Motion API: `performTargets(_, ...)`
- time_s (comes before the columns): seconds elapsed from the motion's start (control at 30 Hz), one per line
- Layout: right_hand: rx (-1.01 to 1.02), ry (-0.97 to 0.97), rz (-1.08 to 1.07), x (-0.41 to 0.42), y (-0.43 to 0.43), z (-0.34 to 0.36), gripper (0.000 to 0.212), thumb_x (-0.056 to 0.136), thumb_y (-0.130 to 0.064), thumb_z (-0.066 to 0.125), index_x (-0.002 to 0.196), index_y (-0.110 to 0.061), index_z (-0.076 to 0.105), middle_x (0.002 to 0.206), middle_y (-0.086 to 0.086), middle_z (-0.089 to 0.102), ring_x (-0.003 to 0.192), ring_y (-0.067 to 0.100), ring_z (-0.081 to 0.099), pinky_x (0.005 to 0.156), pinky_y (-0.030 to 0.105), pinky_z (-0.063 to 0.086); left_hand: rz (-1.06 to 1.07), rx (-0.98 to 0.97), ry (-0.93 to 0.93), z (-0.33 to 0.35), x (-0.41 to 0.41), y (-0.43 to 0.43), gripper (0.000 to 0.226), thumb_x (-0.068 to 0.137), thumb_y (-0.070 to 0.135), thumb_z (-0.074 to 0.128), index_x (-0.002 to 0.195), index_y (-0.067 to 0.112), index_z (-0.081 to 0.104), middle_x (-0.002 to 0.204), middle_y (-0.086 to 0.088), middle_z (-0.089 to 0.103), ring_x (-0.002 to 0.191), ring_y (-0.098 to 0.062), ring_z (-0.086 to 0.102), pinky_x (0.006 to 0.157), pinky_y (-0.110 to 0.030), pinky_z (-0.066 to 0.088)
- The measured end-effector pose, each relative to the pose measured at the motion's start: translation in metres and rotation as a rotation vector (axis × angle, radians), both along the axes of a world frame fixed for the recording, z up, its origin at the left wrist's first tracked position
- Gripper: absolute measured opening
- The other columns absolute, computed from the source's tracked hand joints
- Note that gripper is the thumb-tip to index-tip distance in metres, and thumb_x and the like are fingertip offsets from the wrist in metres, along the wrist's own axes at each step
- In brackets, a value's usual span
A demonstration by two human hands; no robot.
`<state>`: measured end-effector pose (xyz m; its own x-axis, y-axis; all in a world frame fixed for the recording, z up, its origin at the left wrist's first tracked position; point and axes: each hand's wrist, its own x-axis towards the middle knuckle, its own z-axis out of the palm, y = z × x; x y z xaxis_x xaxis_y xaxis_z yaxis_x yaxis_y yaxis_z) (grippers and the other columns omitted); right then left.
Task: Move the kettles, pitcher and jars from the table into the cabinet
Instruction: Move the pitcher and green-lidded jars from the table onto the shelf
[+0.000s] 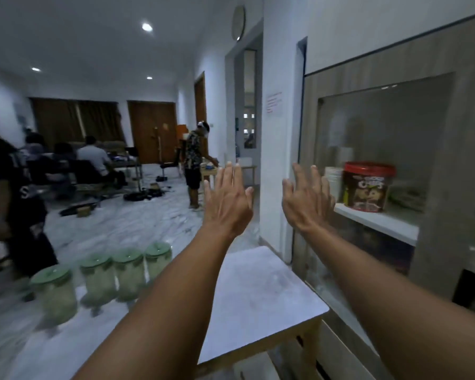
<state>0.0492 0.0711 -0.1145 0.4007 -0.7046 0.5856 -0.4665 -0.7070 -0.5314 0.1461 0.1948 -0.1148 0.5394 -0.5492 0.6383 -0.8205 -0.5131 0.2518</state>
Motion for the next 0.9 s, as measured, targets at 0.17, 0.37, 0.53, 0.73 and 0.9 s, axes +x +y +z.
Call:
performTargets(0.17, 0.004, 0.146, 0.26, 0.096, 0.091, -0.031, 0.053, 0.102, -0.048, 0.028, 0.154, -0.039, 0.019, 0.167, 0.003, 0.01, 0.152, 0.032, 0.009, 0.118, 0.059, 0.013, 0.255, 0.077, 0.112, -0.029, 0.069, 0.104, 0.066, 0.104, 0.044, 0.026, 0.159, 0.014, 0.005, 0.168, -0.005, 0.001, 0.154, -0.027, 0.001, 0.119, -0.061, 0.004)
performTargets(0.37, 0.057, 0.276, 0.53, 0.199, 0.179, -0.093, 0.054, 0.102, -0.048, 0.029, 0.155, -0.037, 0.02, 0.166, 0.004, 0.013, 0.151, 0.032, 0.013, 0.117, 0.056, 0.018, 0.5, 0.105, 0.249, -0.081, 0.143, 0.201, 0.064, 0.105, 0.042, 0.026, 0.158, 0.014, 0.006, 0.167, -0.004, 0.003, 0.154, -0.026, 0.004, 0.118, -0.063, 0.005)
performTargets(0.53, 0.119, 0.379, 0.733, 0.294, 0.234, -0.152, 0.054, 0.101, -0.047, 0.033, 0.153, -0.032, 0.028, 0.162, 0.007, 0.025, 0.145, 0.034, 0.029, 0.114, 0.05, 0.03, 0.707, 0.136, 0.377, -0.136, 0.212, 0.266, 0.062, 0.105, 0.043, 0.027, 0.157, 0.014, 0.01, 0.167, -0.004, 0.008, 0.152, -0.026, 0.011, 0.116, -0.064, 0.013)
performTargets(0.73, 0.315, 0.505, 0.848, 0.395, 0.28, -0.221, 0.046, 0.1, -0.038, 0.042, 0.138, -0.012, 0.042, 0.14, 0.015, 0.049, 0.125, 0.038, 0.049, 0.099, 0.044, 0.041, 0.925, 0.077, 0.687, -0.204, 0.3, 0.313, 0.058, 0.105, 0.043, 0.027, 0.154, 0.013, 0.021, 0.162, -0.011, 0.021, 0.146, -0.033, 0.025, 0.116, -0.058, 0.02)
performTargets(0.9, 0.637, 0.519, 0.703, 0.471, 0.288, -0.263, 0.053, 0.094, -0.038, 0.056, 0.132, -0.004, 0.044, 0.13, 0.021, 0.056, 0.118, 0.041, 0.055, 0.095, 0.045, 0.046, 0.957, -0.187, 0.936, -0.255, 0.366, 0.313, 0.062, 0.099, 0.043, 0.047, 0.146, 0.005, 0.033, 0.148, -0.017, 0.041, 0.134, -0.036, 0.043, 0.107, -0.047, 0.038)
